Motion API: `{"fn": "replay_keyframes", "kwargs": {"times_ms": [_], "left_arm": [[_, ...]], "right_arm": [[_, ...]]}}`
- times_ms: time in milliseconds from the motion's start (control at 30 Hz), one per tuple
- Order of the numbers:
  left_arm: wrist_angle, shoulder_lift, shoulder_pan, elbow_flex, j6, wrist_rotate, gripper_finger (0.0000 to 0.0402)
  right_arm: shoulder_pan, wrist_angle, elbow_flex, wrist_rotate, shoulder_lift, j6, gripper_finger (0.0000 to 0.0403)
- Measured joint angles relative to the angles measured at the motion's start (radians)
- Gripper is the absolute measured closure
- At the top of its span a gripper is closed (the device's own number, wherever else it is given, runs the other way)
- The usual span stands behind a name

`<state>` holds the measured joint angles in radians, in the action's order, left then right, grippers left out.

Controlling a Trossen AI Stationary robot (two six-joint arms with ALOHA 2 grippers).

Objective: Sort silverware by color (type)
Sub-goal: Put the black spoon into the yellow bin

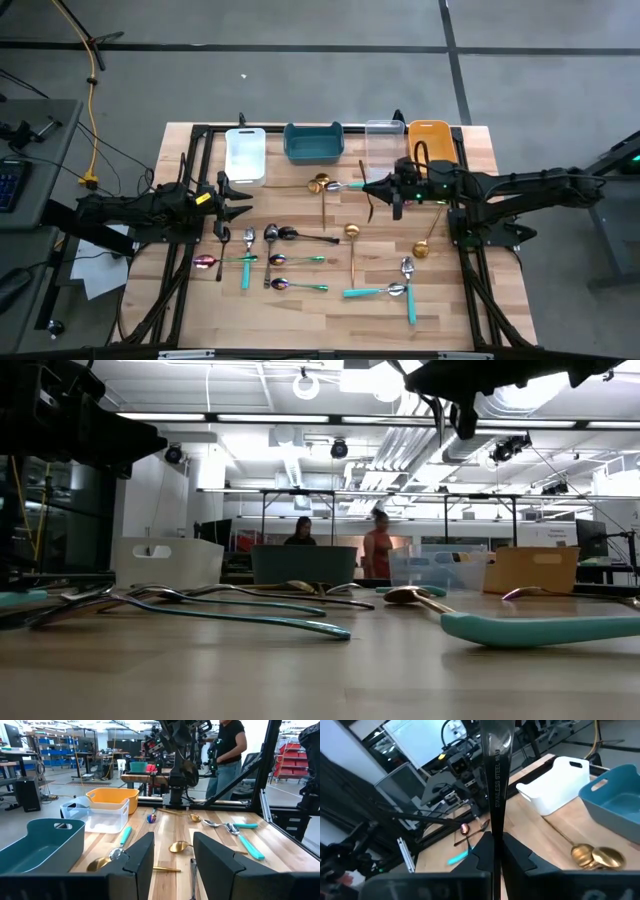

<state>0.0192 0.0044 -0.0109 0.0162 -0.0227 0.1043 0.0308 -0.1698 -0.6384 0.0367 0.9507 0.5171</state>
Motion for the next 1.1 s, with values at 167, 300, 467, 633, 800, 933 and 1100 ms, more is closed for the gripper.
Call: {"fn": "replay_keyframes", "kwargs": {"times_ms": [167, 300, 467, 633, 800, 933, 1100], "left_arm": [[0.000, 0.000, 0.000, 0.000, 0.000, 0.000, 0.0273], [0.000, 0.000, 0.000, 0.000, 0.000, 0.000, 0.0273], [0.000, 0.000, 0.000, 0.000, 0.000, 0.000, 0.0273], [0.000, 0.000, 0.000, 0.000, 0.000, 0.000, 0.0273], [0.000, 0.000, 0.000, 0.000, 0.000, 0.000, 0.0273], [0.000, 0.000, 0.000, 0.000, -0.039, 0.000, 0.0273], [0.001, 0.000, 0.000, 0.000, -0.182, 0.000, 0.0273]], "right_arm": [[-0.001, 0.000, 0.000, -0.042, -0.002, 0.002, 0.0396], [-0.013, -0.001, 0.000, -0.048, -0.002, -0.001, 0.0396], [-0.020, -0.001, 0.000, -0.074, -0.002, -0.002, 0.0396], [-0.021, -0.011, -0.001, -0.080, -0.002, -0.002, 0.0396], [-0.020, -0.017, -0.002, -0.096, -0.002, -0.003, 0.0396], [-0.021, -0.016, -0.002, -0.165, -0.002, -0.044, 0.0391], [-0.021, -0.016, -0.002, -0.172, -0.002, -0.047, 0.0390]]}}
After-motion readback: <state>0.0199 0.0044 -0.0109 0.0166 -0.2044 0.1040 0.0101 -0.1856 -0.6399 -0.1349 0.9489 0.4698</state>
